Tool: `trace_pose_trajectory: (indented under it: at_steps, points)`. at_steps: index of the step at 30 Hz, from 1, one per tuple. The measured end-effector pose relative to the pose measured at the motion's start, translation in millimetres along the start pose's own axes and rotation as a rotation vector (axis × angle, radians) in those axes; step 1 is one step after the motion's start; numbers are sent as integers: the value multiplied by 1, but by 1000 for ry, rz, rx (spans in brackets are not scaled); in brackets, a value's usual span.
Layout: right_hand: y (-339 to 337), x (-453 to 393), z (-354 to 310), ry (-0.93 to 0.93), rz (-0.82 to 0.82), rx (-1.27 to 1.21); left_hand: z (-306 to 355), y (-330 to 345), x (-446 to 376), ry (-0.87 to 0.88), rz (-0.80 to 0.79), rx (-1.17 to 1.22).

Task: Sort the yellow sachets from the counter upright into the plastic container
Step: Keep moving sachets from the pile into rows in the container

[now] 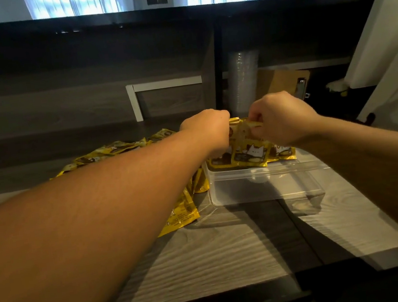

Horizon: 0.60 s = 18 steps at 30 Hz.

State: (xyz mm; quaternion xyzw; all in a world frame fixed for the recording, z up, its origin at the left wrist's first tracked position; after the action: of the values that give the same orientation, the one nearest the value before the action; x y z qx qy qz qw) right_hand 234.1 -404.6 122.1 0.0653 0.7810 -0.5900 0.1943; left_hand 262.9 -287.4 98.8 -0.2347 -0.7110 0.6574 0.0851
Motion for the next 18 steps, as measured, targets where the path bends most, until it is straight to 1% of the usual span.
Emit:
trace_pose_trajectory:
  at_steps: [2,5,10,13,15,18]
  points:
    - [1,-1,-7,-46,23,74,4,0,-1,16,-29,46]
    - [4,-4,-12,-62,39,87,9,1,-1,39,-67,105]
    - [8,-4,-9,-41,20,67,7,0,-4,-16,4,70]
    - [6,-2,-9,-12,-5,45,2,-1,2,-40,18,134]
    - [-2,0,-14,2,33,-10,-6,-12,14,-62,83,219]
    - [-16,8,-45,-41,115,-92,-25,-29,46,-91,243,281]
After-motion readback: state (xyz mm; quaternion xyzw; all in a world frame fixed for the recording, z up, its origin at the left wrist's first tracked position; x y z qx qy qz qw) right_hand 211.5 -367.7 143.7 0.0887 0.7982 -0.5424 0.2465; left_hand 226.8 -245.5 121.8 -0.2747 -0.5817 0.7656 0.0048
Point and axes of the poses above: each hand's wrist, its own x-axis away from the middle knuckle, its own y-axis out of the palm, z = x × y, the point moved 8 cm from there along -x, towards the middle knuckle, and after that the axes turned 12 degrees about -x, right-handed, at the moved point
